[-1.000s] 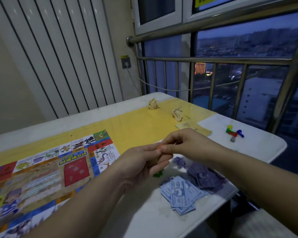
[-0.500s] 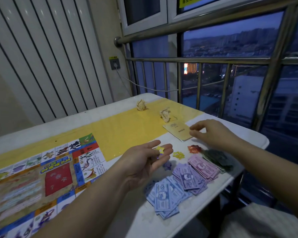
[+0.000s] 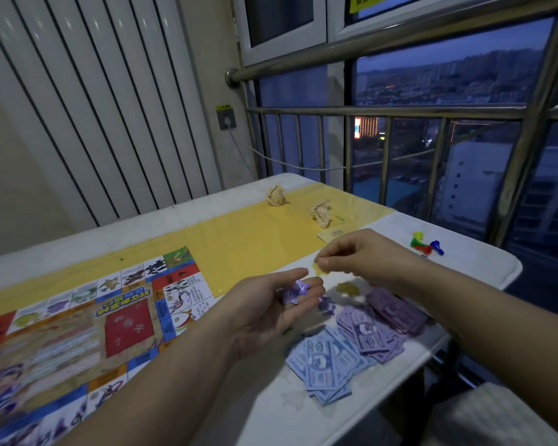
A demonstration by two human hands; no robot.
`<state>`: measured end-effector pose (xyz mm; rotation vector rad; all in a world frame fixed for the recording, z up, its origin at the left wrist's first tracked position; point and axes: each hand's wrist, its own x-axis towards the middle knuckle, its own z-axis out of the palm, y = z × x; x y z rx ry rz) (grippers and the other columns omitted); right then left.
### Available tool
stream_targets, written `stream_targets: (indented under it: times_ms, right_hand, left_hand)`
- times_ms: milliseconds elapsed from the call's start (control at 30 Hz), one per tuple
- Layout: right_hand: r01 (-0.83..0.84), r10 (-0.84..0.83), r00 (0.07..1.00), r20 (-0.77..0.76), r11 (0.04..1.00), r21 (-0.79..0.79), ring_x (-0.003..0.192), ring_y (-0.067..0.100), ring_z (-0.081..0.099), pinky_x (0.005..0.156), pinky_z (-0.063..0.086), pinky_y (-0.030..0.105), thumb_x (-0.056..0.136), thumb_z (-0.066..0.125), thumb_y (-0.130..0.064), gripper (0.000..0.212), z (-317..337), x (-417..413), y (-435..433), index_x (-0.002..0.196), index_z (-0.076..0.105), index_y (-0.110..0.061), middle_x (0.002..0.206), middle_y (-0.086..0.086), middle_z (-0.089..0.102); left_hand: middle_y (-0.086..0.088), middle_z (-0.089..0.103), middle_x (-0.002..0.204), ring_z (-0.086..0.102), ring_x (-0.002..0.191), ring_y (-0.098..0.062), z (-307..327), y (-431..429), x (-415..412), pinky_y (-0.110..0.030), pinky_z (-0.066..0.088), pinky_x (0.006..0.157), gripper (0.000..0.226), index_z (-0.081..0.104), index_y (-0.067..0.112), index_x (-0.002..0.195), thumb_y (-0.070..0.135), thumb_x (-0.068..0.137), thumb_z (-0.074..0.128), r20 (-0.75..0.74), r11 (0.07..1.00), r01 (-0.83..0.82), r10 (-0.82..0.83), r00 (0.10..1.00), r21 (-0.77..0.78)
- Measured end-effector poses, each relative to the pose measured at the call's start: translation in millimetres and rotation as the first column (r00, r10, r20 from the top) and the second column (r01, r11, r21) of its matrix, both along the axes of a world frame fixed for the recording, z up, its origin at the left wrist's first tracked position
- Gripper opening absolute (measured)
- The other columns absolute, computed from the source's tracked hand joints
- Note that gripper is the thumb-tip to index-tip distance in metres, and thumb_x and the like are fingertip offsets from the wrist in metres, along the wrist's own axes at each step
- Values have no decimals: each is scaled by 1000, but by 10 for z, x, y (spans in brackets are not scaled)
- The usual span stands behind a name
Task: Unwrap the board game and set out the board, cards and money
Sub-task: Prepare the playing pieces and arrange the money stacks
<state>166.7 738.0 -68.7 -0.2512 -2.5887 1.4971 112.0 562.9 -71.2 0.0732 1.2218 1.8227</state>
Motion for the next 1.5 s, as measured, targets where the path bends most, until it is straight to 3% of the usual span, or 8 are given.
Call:
stream_targets:
  times_ms: [100,233,333,533,700,1000,1133,1500]
  right_hand:
    - [64,-75,996,56,980,187,75,4,62,57,41,7,85,70,-20,5,-25,19,110,89,72,-21,81,-10,67]
    - [138,-180,983,31,843,520,94,6,57,86,46,28,86,65,-37,19,-111,20,85,101,70,-26,95,-12,63]
    - [21,-7,999,-39,926,376,75,-14,53,66,38,7,89,62,-36,22,-5,30,-94,106,70,-24,93,-16,63]
    - [-137,137,991,9,980,142,61,-7,58,56,41,9,86,68,-21,9,66,-6,-261,87,75,-16,72,-9,69]
    - [-20,19,1000,-21,999,-37,83,3,65,84,49,25,83,71,-23,4,56,-42,-163,86,73,-25,81,-9,72]
    - [-87,88,996,3,982,169,51,-7,53,49,38,7,84,71,-23,9,21,-40,-310,92,74,-19,71,-9,64]
    - [-91,91,996,7,980,177,57,-13,55,52,39,4,84,71,-26,15,-1,-44,-296,97,74,-18,87,-11,67]
    - [4,-5,993,-122,1000,-2,71,6,66,69,52,20,80,74,-17,3,-1,-59,-218,81,70,-17,75,-1,72]
  left_hand:
    - [-28,65,111,64,102,-34,13,-64,-36,-41,55,73,24,57,-10,111,-1,96,40,48,1000,-25,25,999,4]
    - [-25,66,105,64,98,-33,-13,-82,-49,-36,56,73,34,50,-7,120,-13,94,29,7,999,-29,29,1000,14]
    - [-25,66,102,67,91,-27,-32,-58,-19,-30,58,71,37,49,-5,123,-16,94,30,-76,1000,-1,1,997,-3]
    - [-20,71,88,71,76,-18,-28,-60,21,-21,58,65,24,62,-2,105,-9,95,41,-216,998,40,-51,975,-53]
    - [-18,71,94,71,80,-19,-41,-87,-9,-24,59,63,18,59,-3,107,-2,96,45,-162,999,-39,33,986,-34]
    - [-27,67,89,71,69,-30,27,-39,58,-39,57,69,30,57,-11,98,7,99,33,53,999,51,-50,997,-1]
    - [-37,60,112,68,87,-34,21,-58,40,-40,57,69,32,50,-18,113,-5,92,29,64,998,55,-57,996,38]
    - [-19,70,90,72,76,-20,2,-115,9,-25,59,62,43,36,-7,138,-12,95,38,-250,987,-22,-19,968,-157]
